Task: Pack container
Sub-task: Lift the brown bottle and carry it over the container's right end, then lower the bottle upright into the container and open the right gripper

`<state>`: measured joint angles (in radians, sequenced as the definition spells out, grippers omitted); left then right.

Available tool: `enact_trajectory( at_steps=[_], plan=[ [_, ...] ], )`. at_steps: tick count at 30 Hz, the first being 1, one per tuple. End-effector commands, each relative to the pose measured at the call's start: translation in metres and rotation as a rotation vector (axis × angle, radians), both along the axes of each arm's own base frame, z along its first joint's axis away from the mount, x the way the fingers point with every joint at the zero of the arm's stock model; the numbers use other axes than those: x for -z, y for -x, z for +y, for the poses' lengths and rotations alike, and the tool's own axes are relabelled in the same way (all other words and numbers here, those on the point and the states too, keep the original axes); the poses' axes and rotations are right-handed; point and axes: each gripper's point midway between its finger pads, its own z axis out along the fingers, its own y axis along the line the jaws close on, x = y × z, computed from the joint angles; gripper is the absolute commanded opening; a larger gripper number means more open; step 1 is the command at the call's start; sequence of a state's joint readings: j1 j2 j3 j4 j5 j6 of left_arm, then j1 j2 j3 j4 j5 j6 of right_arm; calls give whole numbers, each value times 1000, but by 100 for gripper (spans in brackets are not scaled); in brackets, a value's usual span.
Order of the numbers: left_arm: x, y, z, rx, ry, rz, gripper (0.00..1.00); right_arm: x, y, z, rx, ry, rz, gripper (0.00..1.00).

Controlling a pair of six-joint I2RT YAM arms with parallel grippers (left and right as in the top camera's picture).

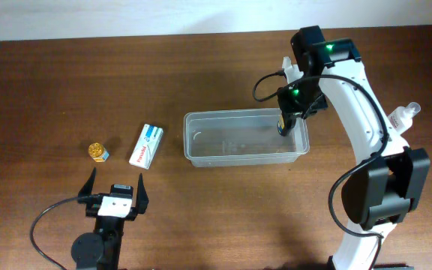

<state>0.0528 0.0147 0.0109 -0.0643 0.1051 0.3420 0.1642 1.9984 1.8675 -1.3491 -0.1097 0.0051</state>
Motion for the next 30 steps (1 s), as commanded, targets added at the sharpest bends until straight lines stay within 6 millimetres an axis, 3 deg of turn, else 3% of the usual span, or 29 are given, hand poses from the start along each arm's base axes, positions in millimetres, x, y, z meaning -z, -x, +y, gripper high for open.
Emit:
enact_trajectory(
  at_steps=[1,30],
  plan=[
    [0,0,-1,7,-11,-3,99,8,0,-1,9,17,8,18],
    [0,0,-1,7,-11,-3,99,53,7,-3,19,27,38,23]
  ],
)
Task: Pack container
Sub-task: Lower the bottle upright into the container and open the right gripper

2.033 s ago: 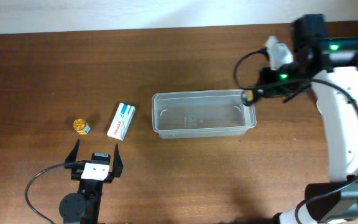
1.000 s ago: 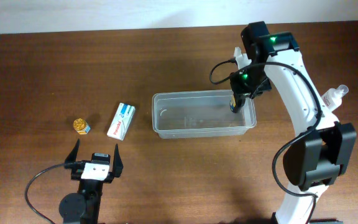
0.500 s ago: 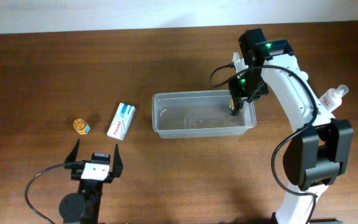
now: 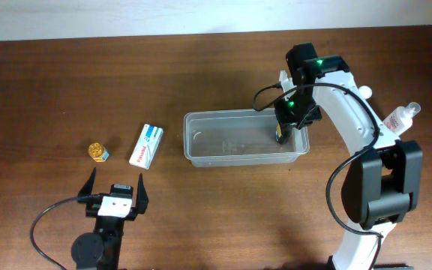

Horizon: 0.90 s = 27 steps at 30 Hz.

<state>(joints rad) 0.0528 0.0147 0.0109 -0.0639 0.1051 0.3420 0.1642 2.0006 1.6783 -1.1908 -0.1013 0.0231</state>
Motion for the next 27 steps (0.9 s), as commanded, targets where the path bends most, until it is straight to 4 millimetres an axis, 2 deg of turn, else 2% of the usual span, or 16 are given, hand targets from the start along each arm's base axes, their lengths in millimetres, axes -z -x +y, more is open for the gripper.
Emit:
enact_trajectory(
  at_steps=[1,8,12,20,23,27],
  plan=[
    [0,1,-1,7,-11,-3,99,4,1,-2,1,22,3,23],
    [0,1,-1,7,-11,-3,100,4,-1,-7,3,50,-4,24],
    [0,1,-1,7,-11,-3,99,4,-1,-7,3,50,-6,34],
    [0,1,-1,7,-11,-3,99,3,-2,-6,3,49,-10,36],
    [0,1,-1,7,-11,-3,99,-3,-6,-6,3,46,-23,37],
    [0,1,-1,7,-11,-3,99,-26,-10,-5,3,44,-39,41]
  ],
)
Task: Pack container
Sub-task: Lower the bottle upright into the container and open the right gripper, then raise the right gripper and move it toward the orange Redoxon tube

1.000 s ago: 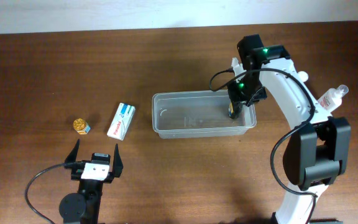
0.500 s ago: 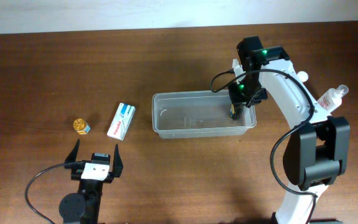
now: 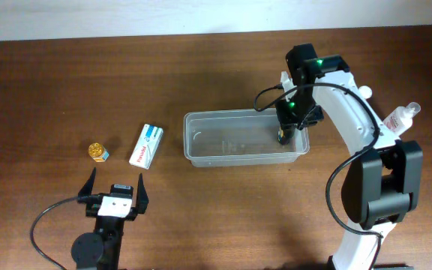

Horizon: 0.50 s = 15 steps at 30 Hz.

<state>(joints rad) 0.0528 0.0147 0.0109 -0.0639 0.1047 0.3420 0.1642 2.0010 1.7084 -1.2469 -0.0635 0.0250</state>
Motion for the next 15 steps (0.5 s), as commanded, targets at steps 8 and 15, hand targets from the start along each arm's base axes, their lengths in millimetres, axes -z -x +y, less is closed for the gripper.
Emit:
enact_trajectory(
  at_steps=[8,15],
  plan=[
    [0,1,-1,8,-11,-3,99,-96,-25,2,-3,-3,-173,55],
    [0,1,-1,8,-11,-3,99,-154,-14,-25,38,111,-250,100]
  ],
)
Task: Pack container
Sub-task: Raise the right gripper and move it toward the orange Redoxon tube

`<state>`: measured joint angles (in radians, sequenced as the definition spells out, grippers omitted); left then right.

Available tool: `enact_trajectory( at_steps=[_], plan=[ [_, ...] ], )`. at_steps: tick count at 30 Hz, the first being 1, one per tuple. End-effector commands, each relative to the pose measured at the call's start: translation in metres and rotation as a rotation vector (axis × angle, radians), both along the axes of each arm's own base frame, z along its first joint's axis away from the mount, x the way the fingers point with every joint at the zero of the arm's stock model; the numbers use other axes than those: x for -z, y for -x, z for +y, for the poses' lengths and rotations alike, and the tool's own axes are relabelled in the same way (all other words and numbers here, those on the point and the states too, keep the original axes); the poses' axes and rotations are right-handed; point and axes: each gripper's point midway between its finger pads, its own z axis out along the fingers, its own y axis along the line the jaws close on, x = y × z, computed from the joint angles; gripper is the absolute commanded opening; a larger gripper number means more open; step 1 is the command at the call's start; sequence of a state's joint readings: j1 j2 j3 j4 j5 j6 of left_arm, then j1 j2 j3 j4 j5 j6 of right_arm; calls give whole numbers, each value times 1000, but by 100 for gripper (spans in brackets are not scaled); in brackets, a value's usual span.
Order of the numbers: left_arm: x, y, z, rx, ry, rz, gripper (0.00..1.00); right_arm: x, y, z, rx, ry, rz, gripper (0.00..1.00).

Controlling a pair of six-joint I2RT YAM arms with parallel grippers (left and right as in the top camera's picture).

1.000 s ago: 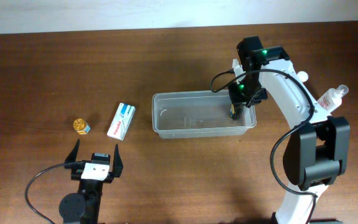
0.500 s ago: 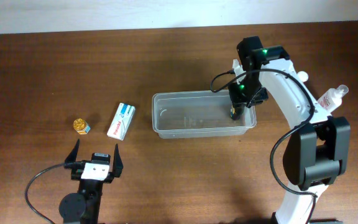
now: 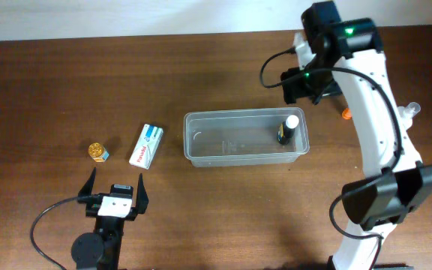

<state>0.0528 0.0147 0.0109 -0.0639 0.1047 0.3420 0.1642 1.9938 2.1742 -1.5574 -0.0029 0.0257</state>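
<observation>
A clear plastic container [image 3: 201,117] lies at mid-table. Inside it, at the right end, a small dark bottle with a white cap [image 3: 287,129] stands upright. My right gripper [image 3: 304,84] hovers beyond the container's far right corner, apart from the bottle, with nothing in it; it looks open. A white and blue box [image 3: 146,145] and a small gold-topped jar [image 3: 98,151] lie left of the container. Near the front edge, my left gripper [image 3: 116,186] rests open and holds nothing.
A clear bottle [image 3: 409,112] shows at the right, partly hidden behind the right arm. A small orange piece [image 3: 346,115] lies beside the arm. The right arm's base stands at the front right.
My right gripper was down in the container's right end on the dark bottle; now it is raised and farther back, and the bottle stands free in the container.
My right gripper held the dark bottle at the container's right end. It then stood lower inside the container with the bottle and stayed there. Now the bottle is left in the container and the gripper is up and away. The left arm stayed still throughout.
</observation>
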Motion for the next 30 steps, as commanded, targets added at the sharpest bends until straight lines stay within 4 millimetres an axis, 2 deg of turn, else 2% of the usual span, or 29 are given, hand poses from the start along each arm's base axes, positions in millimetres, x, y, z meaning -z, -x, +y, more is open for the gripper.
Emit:
enact_trajectory(
  at_steps=[1,6,18,27,30],
  plan=[
    [0,1,-1,8,-11,-3,99,-38,8,-23,45,85,-80,99],
    [0,1,-1,8,-11,-3,99,-56,27,-46,101,93,-79,98],
    [0,1,-1,8,-11,-3,99,-88,56,-131,365,85,-148,98],
    [0,1,-1,8,-11,-3,99,-87,81,-190,559,45,-138,98],
    [0,1,-1,8,-10,-3,99,-87,83,-198,579,3,-142,98]
  ],
)
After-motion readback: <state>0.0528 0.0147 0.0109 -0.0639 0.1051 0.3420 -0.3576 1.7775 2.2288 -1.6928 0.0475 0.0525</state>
